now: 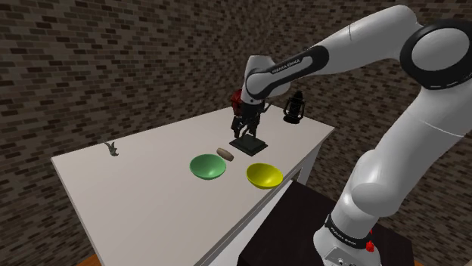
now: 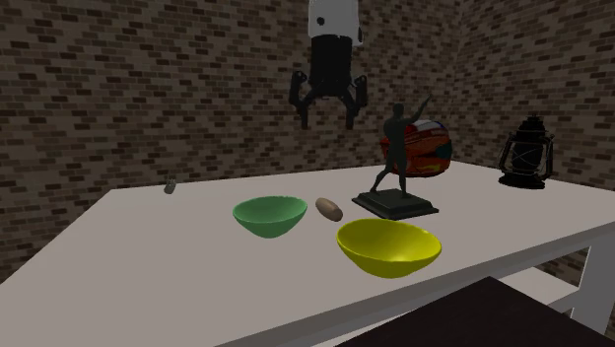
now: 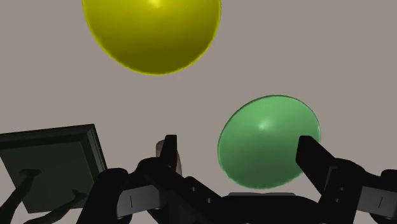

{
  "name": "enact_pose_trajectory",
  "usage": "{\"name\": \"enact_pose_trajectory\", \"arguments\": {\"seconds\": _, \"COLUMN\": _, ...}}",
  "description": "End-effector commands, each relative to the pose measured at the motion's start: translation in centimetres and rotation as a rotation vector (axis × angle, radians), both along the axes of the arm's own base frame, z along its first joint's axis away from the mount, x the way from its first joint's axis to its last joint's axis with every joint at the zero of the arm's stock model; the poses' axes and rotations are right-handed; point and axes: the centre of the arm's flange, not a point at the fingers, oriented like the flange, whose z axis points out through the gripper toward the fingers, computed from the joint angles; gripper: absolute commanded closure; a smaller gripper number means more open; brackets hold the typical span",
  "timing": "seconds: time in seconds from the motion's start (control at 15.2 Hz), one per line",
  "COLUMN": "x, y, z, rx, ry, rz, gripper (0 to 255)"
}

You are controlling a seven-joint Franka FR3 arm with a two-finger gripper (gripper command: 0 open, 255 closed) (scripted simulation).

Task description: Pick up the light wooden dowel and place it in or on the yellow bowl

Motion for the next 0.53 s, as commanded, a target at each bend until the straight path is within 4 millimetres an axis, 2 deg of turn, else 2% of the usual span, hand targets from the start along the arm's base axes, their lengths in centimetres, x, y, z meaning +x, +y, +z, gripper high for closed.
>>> {"name": "enact_pose_trajectory", "arguments": {"seconds": 0.0, "x": 1.7, "y": -0.6, "z": -1.6, "rx": -0.011, "ry": 0.003, "rz": -0.002, "gripper": 0}}
{"name": "enact_pose_trajectory", "arguments": {"seconds": 0.46, "x": 7.6, "y": -3.1, "z": -8.3, "rx": -0.047, "ry": 0.02, "rz": -0.009, "gripper": 0}}
